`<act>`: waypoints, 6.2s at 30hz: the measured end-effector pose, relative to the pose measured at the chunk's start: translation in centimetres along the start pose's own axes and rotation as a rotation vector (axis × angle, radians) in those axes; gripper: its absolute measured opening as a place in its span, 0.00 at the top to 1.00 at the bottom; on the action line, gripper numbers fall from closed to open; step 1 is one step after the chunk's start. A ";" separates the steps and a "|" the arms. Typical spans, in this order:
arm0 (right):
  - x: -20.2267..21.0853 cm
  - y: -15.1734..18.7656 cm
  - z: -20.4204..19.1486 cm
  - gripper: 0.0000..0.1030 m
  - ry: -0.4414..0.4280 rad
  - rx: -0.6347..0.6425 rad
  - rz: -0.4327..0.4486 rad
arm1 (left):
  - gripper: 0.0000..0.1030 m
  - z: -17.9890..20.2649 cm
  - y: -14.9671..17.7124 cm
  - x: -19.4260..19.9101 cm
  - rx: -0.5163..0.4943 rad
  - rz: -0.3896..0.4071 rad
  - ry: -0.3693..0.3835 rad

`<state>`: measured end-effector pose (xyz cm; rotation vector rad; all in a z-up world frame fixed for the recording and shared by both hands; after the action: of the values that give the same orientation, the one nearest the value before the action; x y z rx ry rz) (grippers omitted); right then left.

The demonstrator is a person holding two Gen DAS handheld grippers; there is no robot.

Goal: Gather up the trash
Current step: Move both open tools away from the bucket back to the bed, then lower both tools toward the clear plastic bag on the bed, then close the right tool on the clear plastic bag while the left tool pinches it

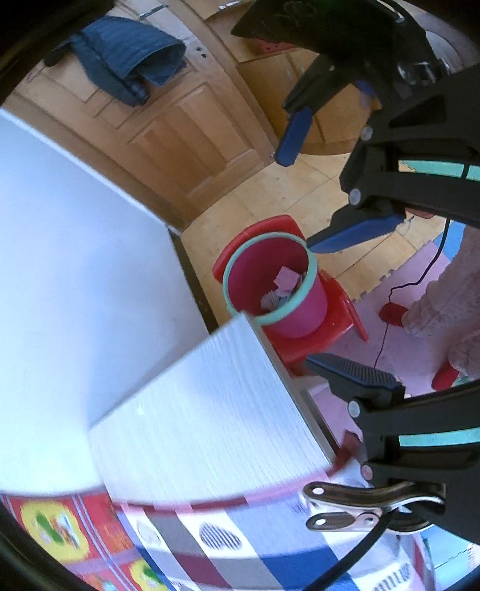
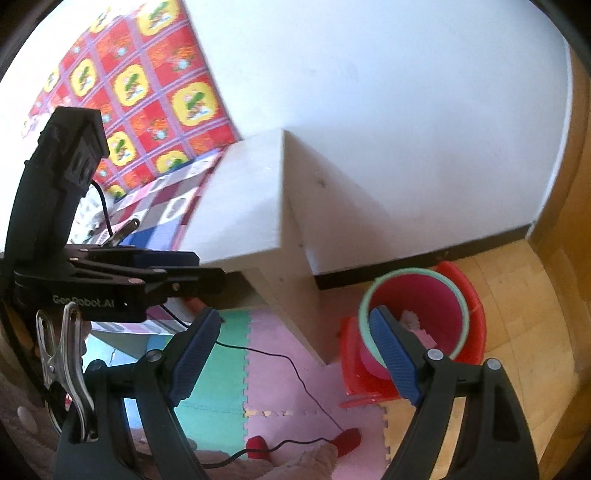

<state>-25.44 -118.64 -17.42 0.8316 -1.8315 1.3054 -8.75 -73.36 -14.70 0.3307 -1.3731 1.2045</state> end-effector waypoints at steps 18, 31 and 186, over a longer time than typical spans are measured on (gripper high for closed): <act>-0.8 -1.4 -15.8 0.17 -0.120 0.192 0.003 | 0.43 -12.2 5.5 11.5 0.200 0.108 -0.153; -2.9 -1.1 -26.1 0.17 -0.190 0.284 -0.035 | 0.43 -20.4 10.1 18.4 0.336 0.163 -0.245; -36.7 -18.4 -60.8 0.89 -0.380 0.053 -0.292 | 0.76 -66.6 4.1 22.3 0.625 0.165 -0.126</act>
<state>20.61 -62.26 -25.99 1.3962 -1.8709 1.0652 20.03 -9.14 -14.59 0.7519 -1.1141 1.7670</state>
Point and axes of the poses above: each gripper's, at about its wrist camera, not at the fingertips, and x roughly against the way its jaws point, z to its right, y to its underside, the point moved 10 cm from there along -x, roughly the way its jaws point, and after that the axes turned 1 degree about -x, right-handed, at the moved point
